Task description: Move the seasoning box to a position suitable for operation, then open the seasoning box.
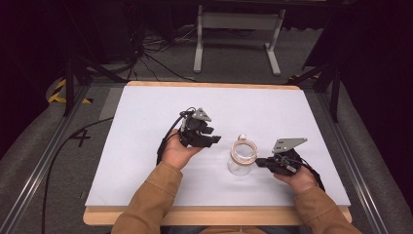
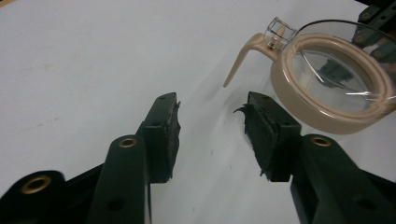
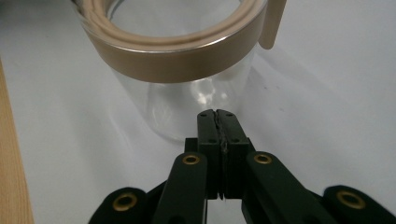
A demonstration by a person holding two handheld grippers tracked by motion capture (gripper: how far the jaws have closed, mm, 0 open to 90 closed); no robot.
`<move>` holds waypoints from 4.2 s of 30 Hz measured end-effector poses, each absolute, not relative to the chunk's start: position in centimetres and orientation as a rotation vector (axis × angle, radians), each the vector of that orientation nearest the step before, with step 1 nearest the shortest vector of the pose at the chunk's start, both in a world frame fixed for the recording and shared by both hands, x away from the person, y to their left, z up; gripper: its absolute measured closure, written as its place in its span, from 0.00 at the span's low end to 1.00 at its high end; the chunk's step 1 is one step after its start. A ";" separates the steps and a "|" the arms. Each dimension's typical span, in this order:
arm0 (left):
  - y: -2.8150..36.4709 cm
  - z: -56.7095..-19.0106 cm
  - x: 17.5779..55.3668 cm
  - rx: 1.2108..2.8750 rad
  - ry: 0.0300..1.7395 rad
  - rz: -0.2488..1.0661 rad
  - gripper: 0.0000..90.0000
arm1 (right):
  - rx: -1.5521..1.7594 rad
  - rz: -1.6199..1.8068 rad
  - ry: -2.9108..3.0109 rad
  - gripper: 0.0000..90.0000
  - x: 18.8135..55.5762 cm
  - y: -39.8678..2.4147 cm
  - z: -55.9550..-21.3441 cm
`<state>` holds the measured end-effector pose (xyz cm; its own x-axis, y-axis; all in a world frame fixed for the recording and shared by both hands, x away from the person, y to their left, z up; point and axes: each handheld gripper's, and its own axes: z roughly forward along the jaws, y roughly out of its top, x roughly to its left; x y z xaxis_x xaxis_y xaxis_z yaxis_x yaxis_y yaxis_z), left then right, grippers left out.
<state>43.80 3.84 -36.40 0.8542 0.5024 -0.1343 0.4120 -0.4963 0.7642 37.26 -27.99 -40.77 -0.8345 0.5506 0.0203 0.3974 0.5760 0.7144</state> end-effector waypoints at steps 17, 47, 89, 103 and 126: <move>3.5 -33.4 42.6 2.119 0.631 0.092 0.82 | 0.840 1.156 2.520 0.98 37.2 -29.6 -39.4; -2.8 -35.0 45.8 2.109 0.560 0.029 0.86 | 0.900 1.129 2.499 0.96 33.6 -30.8 -39.9; -3.4 -36.1 46.5 2.089 0.545 -0.061 0.96 | 0.793 1.191 2.496 1.00 32.3 -26.8 -38.4; -3.3 -36.1 46.5 2.081 0.546 -0.049 1.00 | 0.798 1.247 2.468 0.99 32.7 -25.9 -38.2; -3.4 -35.9 46.2 2.107 0.516 -0.004 1.00 | 0.801 1.279 2.488 0.99 32.7 -25.8 -38.1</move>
